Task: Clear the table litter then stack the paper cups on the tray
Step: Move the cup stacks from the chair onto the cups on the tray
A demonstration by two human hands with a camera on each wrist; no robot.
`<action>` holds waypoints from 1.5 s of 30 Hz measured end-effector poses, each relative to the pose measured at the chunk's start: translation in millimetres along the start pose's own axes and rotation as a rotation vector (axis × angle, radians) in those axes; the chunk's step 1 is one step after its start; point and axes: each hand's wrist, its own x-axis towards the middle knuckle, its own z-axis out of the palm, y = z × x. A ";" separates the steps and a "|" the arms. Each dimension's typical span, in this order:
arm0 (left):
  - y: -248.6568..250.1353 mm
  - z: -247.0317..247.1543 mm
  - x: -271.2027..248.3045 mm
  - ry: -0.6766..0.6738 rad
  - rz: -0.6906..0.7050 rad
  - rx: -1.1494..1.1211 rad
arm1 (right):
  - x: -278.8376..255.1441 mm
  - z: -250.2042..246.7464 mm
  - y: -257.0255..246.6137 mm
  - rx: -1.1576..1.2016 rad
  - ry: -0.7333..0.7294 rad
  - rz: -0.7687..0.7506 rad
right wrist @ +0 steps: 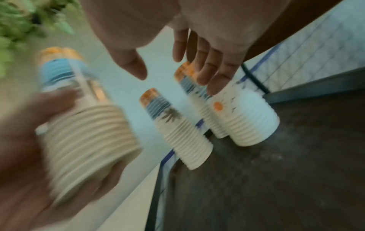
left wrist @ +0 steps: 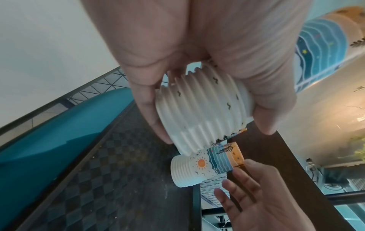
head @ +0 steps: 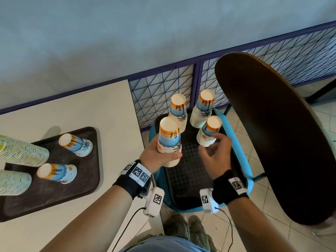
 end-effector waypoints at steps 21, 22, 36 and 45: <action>5.0 -6.9 -13.0 0.041 0.033 0.046 | 95.9 34.1 49.4 -0.055 -0.013 0.271; 4.7 -8.7 -13.1 0.048 0.035 0.043 | 94.4 33.8 51.3 -0.066 -0.007 0.268; -1.9 -44.0 -40.8 0.122 -0.013 -0.096 | 60.9 28.4 45.9 -0.052 0.032 0.225; -30.5 -116.7 -112.7 0.307 -0.004 -0.270 | -25.8 80.2 -8.5 0.254 -0.130 0.117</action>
